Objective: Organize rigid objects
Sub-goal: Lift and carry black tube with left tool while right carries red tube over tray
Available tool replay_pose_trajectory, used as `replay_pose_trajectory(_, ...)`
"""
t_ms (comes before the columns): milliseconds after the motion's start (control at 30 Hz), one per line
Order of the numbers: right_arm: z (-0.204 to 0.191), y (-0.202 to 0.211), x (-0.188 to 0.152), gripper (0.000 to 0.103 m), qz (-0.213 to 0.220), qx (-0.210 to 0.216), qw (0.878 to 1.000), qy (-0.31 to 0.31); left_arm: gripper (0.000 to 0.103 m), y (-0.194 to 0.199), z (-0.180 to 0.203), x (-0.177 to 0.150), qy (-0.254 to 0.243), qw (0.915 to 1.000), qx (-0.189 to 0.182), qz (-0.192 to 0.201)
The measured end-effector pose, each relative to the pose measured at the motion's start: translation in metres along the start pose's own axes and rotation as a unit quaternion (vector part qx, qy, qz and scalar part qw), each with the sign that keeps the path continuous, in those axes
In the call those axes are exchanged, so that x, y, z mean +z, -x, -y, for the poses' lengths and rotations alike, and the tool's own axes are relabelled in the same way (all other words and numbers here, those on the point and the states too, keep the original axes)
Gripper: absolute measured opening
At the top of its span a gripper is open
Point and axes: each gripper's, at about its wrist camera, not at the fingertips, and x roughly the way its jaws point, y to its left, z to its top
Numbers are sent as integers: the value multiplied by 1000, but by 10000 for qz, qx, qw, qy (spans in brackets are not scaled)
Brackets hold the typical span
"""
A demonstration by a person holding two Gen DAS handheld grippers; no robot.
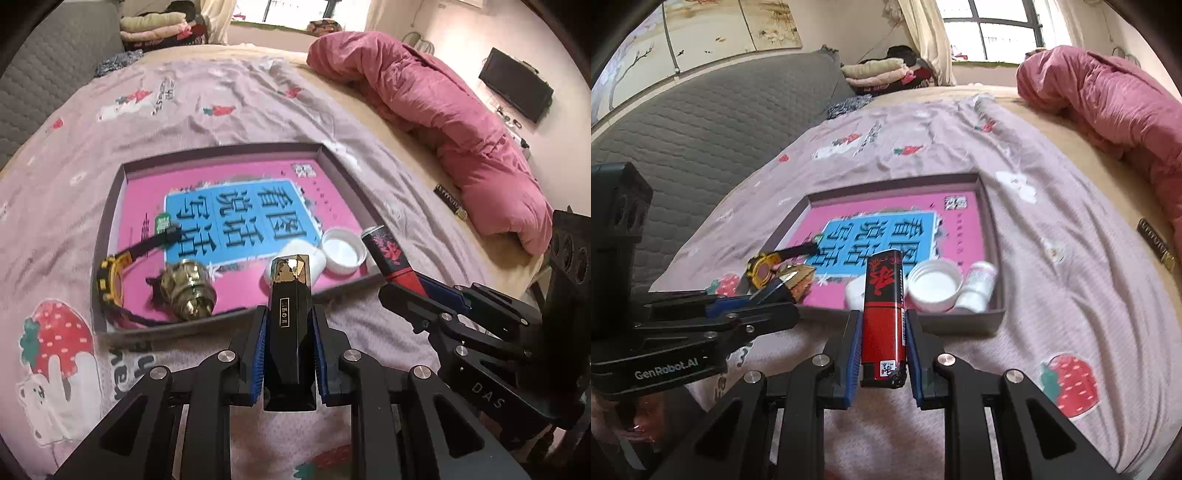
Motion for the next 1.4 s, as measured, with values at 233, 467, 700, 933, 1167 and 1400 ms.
replay_pose_trajectory(233,3,8,16,22,224,-24,9997,-9,22,8,2,12,78,9998,42,205)
replay_pose_trajectory(467,3,10,29,22,361,-106,9993,35,22,11,-4,22,223,9990,70,393)
replay_pose_trajectory(700,7,6,38,22,422,-176,9989,42,22,7,-20,40,501,9971,157,544)
replay_pose_trajectory(933,10,-11,39,22,292,-213,9993,47,22,-13,-25,47,615,9964,310,504)
replay_pose_trajectory(1167,14,-31,37,22,118,-343,9993,44,22,-41,-26,43,617,9968,426,288)
replay_pose_trajectory(1400,17,-47,31,22,-5,-424,9991,93,22,-56,-26,39,581,9969,499,179)
